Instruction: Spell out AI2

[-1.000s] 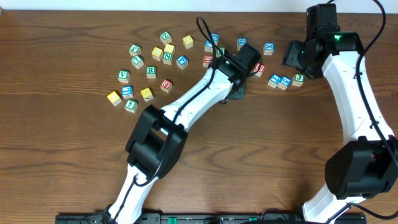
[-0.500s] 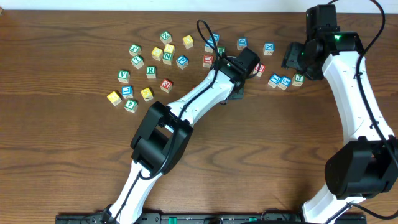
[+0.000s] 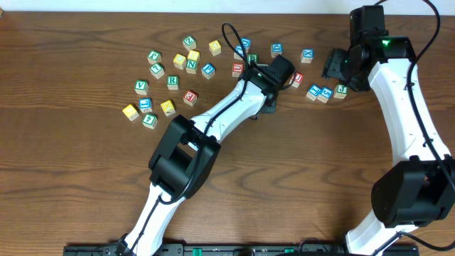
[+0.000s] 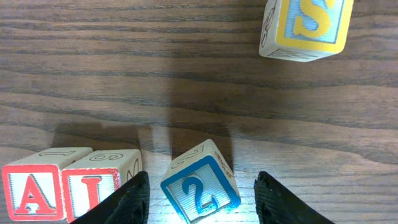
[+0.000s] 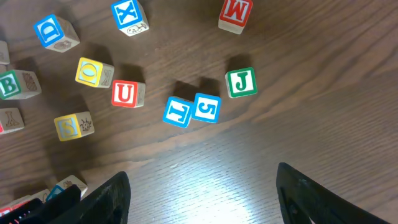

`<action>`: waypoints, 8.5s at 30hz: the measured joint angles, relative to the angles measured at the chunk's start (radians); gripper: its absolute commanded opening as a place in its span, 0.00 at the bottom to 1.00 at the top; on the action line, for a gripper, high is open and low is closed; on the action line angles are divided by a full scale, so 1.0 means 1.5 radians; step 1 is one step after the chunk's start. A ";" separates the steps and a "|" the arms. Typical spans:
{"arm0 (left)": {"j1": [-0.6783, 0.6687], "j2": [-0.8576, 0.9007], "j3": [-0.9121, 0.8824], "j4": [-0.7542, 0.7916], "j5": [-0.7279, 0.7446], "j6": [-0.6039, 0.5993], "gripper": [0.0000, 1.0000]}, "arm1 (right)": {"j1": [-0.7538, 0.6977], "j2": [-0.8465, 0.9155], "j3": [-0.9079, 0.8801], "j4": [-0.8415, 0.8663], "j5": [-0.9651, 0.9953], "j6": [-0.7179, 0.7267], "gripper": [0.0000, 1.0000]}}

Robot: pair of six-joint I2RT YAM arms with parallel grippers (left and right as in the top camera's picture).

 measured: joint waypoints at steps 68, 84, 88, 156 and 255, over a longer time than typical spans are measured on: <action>0.259 -0.129 -0.086 -0.161 0.209 0.158 0.08 | 0.226 0.227 -0.020 0.117 -0.110 -0.006 0.02; 0.259 -0.129 -0.099 -0.144 0.210 0.158 0.08 | 0.238 0.227 -0.051 0.156 -0.132 -0.005 0.02; 0.259 -0.129 -0.099 -0.143 0.210 0.158 0.08 | 0.246 0.227 -0.051 0.160 -0.135 -0.005 0.02; 0.180 -0.058 -0.100 -0.069 0.250 0.215 0.08 | 0.255 0.227 -0.052 0.134 -0.123 0.008 0.01; 0.154 -0.085 -0.078 0.031 0.210 0.161 0.08 | 0.184 0.204 -0.125 0.212 -0.121 0.036 0.03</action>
